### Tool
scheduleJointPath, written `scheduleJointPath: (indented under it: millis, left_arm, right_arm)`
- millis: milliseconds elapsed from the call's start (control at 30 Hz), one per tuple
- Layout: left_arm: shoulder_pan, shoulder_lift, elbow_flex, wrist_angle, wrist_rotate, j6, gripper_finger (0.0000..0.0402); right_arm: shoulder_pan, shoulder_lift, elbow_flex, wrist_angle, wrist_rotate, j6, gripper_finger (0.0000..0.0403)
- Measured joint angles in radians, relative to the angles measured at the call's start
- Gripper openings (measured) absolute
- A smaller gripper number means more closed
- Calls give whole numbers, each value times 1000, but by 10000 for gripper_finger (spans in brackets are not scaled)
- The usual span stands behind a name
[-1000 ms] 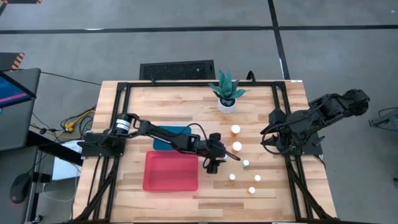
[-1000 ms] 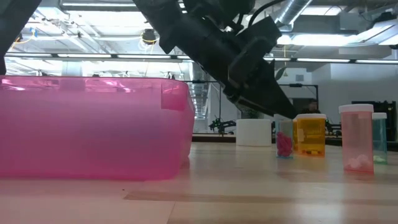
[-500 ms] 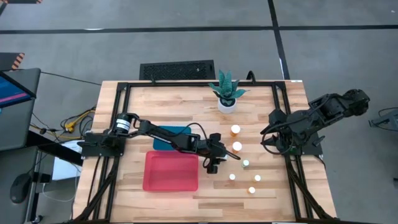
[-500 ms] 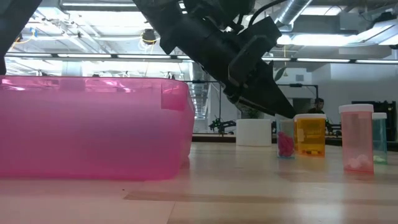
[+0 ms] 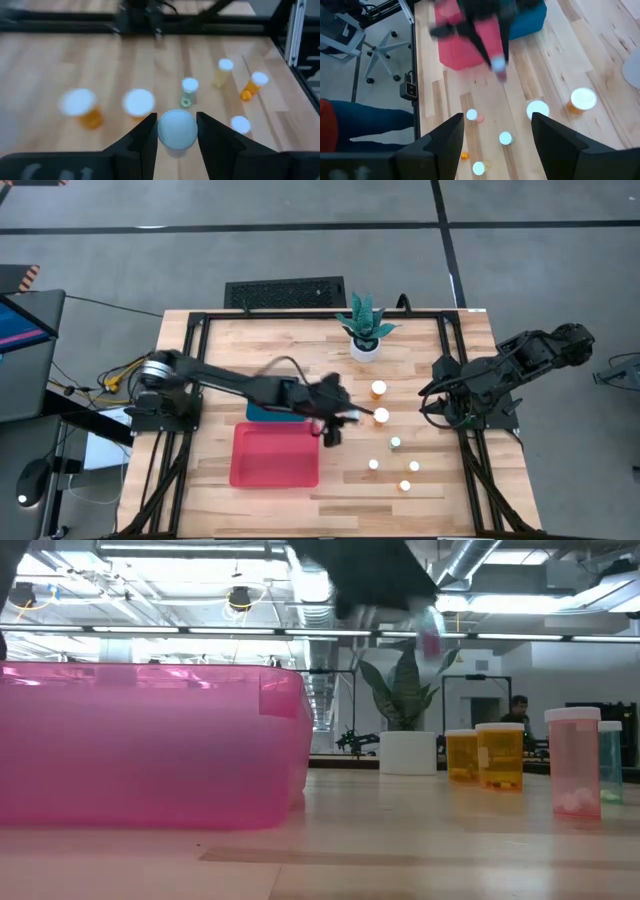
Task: Pick and place medicine bottles into bin by pill shape (circle, oval)
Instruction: Put the blue capsule bottle into the red bin
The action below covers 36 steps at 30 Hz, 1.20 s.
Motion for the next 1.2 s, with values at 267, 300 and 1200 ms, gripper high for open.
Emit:
scheduleJointPath:
  millis: [267,300,1200]
  left_arm:
    - [-86,-334,-27,-412,-158,-128,115]
    - [-113,-368,-40,-443,-191,-162,115]
    - [-587,-554,-776,-422,-573,-1065,115]
  right_arm:
    - [0,0,0,3,1,-21,240]
    - [0,0,0,3,5,-23,240]
    - [-2,0,0,57,20,-22,240]
